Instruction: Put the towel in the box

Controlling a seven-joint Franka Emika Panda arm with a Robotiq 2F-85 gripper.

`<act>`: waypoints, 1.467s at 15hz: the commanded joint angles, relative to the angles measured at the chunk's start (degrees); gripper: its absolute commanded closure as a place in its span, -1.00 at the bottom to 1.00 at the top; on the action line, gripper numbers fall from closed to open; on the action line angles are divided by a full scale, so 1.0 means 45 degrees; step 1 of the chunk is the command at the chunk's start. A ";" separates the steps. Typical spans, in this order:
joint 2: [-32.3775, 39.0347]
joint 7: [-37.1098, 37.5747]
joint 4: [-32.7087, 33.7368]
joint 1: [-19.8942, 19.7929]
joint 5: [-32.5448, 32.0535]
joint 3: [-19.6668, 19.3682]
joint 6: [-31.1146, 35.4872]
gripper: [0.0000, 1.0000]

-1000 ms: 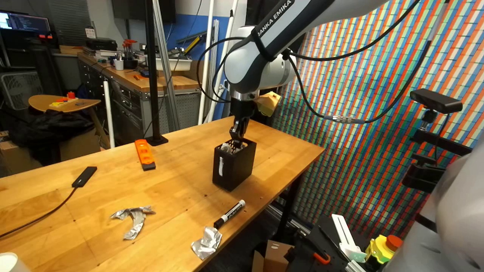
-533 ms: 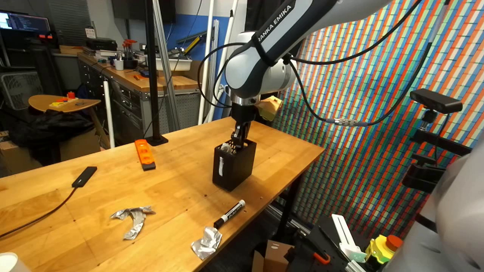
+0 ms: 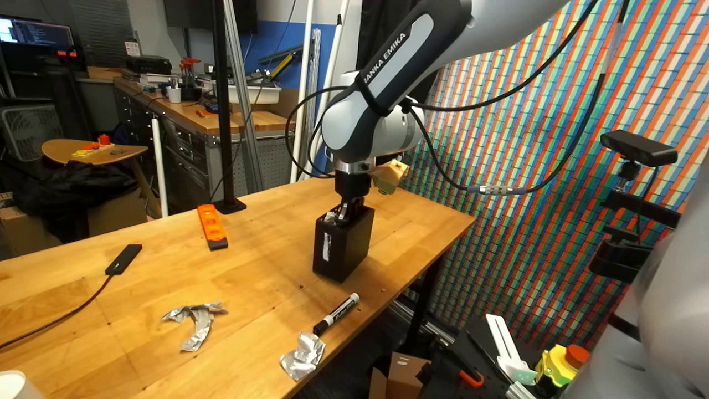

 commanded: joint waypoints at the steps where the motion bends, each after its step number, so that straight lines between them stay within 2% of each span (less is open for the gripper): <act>1: 0.0534 -0.0181 0.0178 -0.0177 0.0615 0.0177 0.0103 1.00; 6: 0.0029 -0.0266 0.0295 -0.0264 0.0667 0.0120 -0.0138 1.00; 16: -0.2015 0.0190 0.0576 0.0046 -0.1049 0.0012 -0.0356 1.00; 22: -0.2345 0.0217 0.0373 0.0460 -0.0403 0.0208 -0.0871 1.00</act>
